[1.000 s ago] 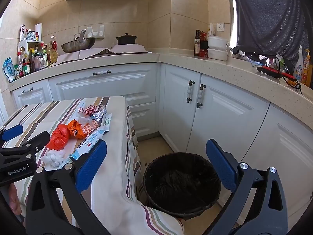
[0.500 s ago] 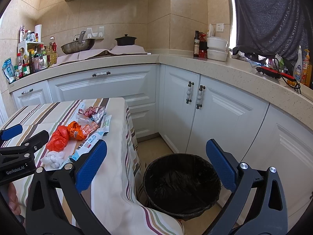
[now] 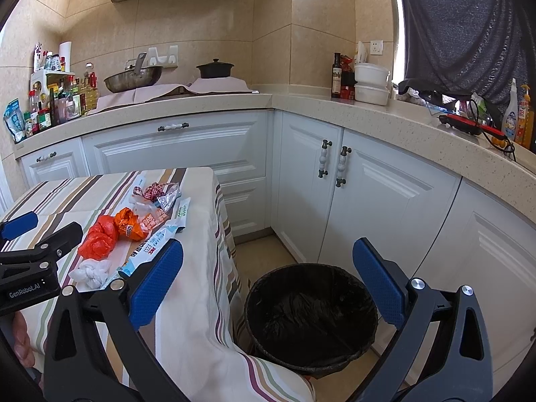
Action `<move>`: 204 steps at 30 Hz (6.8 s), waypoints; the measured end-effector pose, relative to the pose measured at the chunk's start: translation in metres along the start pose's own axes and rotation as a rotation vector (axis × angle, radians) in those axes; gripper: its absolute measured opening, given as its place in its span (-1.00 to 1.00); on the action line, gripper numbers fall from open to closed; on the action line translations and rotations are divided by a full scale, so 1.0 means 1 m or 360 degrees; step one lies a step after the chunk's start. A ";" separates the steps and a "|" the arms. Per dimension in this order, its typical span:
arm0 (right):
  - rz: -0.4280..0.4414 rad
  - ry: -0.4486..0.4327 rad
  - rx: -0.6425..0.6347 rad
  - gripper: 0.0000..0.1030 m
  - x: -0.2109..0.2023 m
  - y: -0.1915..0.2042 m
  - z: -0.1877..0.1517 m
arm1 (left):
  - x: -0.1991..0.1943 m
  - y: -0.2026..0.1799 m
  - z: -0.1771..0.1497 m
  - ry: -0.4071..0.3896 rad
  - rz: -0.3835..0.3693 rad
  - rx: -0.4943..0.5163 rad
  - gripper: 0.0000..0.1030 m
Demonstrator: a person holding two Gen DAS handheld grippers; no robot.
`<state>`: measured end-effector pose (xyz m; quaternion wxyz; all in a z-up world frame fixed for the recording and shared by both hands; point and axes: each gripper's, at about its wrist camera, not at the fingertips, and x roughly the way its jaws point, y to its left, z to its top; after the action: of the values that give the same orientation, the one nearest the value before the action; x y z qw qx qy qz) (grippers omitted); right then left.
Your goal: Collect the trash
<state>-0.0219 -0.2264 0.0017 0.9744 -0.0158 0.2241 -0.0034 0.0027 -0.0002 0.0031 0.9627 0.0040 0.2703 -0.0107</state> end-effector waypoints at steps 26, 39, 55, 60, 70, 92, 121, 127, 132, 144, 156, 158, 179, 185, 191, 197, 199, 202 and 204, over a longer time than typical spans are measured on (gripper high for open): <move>-0.0002 0.0000 0.0001 0.92 -0.001 -0.001 0.001 | 0.001 0.001 -0.002 0.0003 -0.0006 -0.0002 0.88; 0.0000 0.0002 0.0003 0.92 -0.001 -0.002 0.002 | 0.001 0.000 -0.003 0.0006 -0.0005 -0.0004 0.88; 0.0009 0.0012 0.0008 0.92 0.000 -0.004 -0.001 | 0.004 0.003 -0.009 0.0004 0.0001 0.0000 0.88; 0.0047 0.0047 -0.0003 0.92 0.009 0.004 -0.009 | 0.009 0.020 -0.018 0.0063 0.0030 -0.0007 0.87; 0.0252 0.0170 -0.0049 0.46 0.038 0.042 -0.024 | 0.011 0.047 -0.033 0.0132 0.0098 -0.0010 0.87; 0.0458 0.0446 -0.0147 -0.55 0.086 0.089 -0.048 | 0.032 0.068 -0.048 0.0229 0.0062 -0.0061 0.87; 0.0453 0.0328 -0.0003 -0.55 0.066 0.043 -0.045 | 0.057 0.033 -0.051 0.0328 -0.0149 0.0087 -0.40; 0.0448 0.0309 0.0001 -0.55 0.063 0.041 -0.046 | 0.049 0.035 -0.053 0.0293 -0.0149 0.0070 -0.47; 0.0441 0.0288 0.0008 -0.55 0.058 0.039 -0.045 | 0.036 0.039 -0.051 0.0248 -0.0111 0.0065 -0.47; 0.0323 0.0187 0.0032 -0.55 0.038 0.012 -0.037 | 0.010 0.021 -0.026 0.0051 -0.0120 0.0099 -0.47; 0.0110 0.0168 0.0118 -0.55 0.032 -0.051 -0.046 | 0.032 -0.058 -0.021 0.0095 -0.0362 0.0175 -0.47; 0.0078 0.0163 0.0138 -0.55 0.033 -0.063 -0.047 | 0.034 -0.072 -0.020 0.0087 -0.0379 0.0195 -0.47; -0.0020 0.0239 0.0272 -0.52 0.086 -0.136 -0.064 | 0.117 -0.183 -0.020 0.0345 -0.0389 0.0307 -0.34; -0.0053 0.0260 0.0320 -0.27 0.096 -0.147 -0.065 | 0.124 -0.187 -0.018 0.0360 -0.0397 0.0283 -0.05; -0.0061 0.0227 0.0326 -0.21 0.087 -0.144 -0.060 | 0.111 -0.179 -0.012 0.0283 -0.0393 0.0286 0.17; -0.0026 0.0182 0.0305 -0.12 0.072 -0.127 -0.051 | 0.086 -0.154 -0.004 0.0179 -0.0349 0.0281 0.26; 0.0000 0.0177 0.0292 -0.10 0.069 -0.117 -0.049 | 0.078 -0.144 -0.003 0.0156 -0.0316 0.0274 0.29; 0.0048 0.0176 0.0275 -0.10 0.065 -0.100 -0.047 | 0.066 -0.119 -0.004 0.0140 -0.0260 0.0235 0.30; 0.0082 0.0181 0.0258 -0.10 0.063 -0.089 -0.047 | 0.060 -0.103 -0.005 0.0145 -0.0225 0.0202 0.30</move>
<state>0.0140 -0.3172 -0.0653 0.9580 0.0691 0.2784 0.0027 0.0484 -0.1039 -0.0327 0.9441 0.0464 0.3121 -0.0955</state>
